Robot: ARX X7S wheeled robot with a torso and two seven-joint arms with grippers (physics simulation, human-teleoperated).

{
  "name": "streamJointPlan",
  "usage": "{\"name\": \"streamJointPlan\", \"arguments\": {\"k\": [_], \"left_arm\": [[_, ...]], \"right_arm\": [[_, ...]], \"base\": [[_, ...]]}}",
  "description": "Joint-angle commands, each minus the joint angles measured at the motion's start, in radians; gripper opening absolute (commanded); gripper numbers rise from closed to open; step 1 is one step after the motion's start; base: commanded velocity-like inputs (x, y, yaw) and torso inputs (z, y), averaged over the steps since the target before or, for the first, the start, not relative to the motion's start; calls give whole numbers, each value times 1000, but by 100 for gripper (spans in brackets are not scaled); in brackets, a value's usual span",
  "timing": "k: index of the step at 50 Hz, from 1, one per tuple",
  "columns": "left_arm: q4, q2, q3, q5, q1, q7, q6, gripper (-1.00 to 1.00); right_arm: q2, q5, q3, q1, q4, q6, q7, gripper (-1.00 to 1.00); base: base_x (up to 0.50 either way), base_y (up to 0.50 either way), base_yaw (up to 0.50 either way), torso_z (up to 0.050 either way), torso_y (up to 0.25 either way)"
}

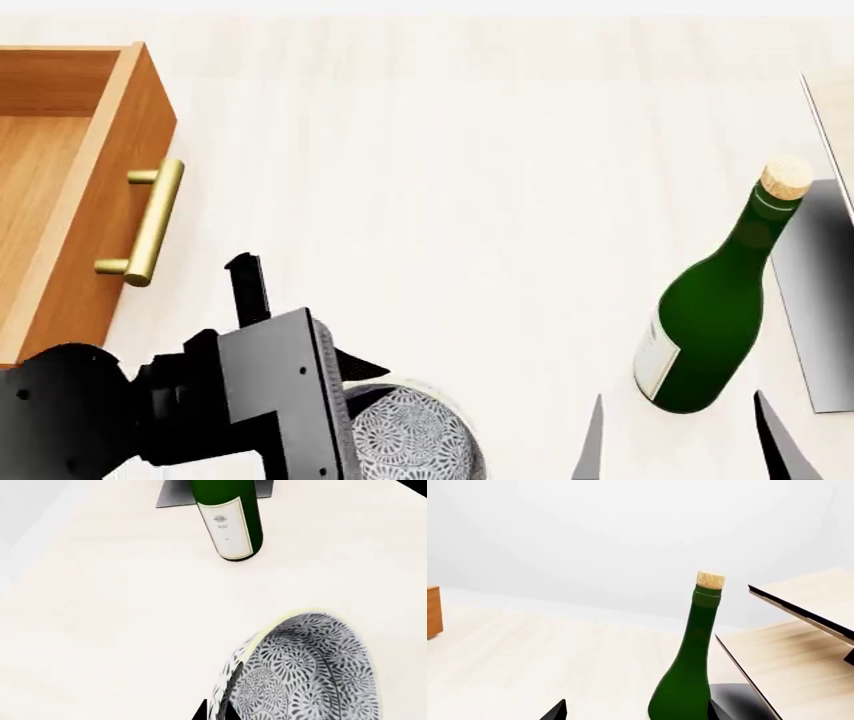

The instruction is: Put the bowl on top of the cabinet.

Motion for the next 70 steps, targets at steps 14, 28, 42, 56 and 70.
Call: {"name": "streamJointPlan", "arguments": {"k": [14,28,42,56,70], "left_arm": [[100,-10,-206,-32,-155,-88,-59,-100],[-121,94,-377,-1,-284,-246,-88,-100],[-419,165,-573,11,-408,-378,-27,-100],[-714,180,-729,41,-545,-512,66,-100],[-947,143,-825,47,-637,-565,170,-100]], "right_arm": [[10,5,-3,1,-22,15,8,100],[16,7,-6,6,-30,24,11,100],[18,6,-10,5,-26,21,15,100],[23,6,-12,-1,-33,21,18,100],[26,2,-17,1,-30,21,22,100]], "base": [[0,0,0,0,0],[0,0,0,-1,6],[0,0,0,-22,244],[0,0,0,-23,250],[0,0,0,-17,210]]}}
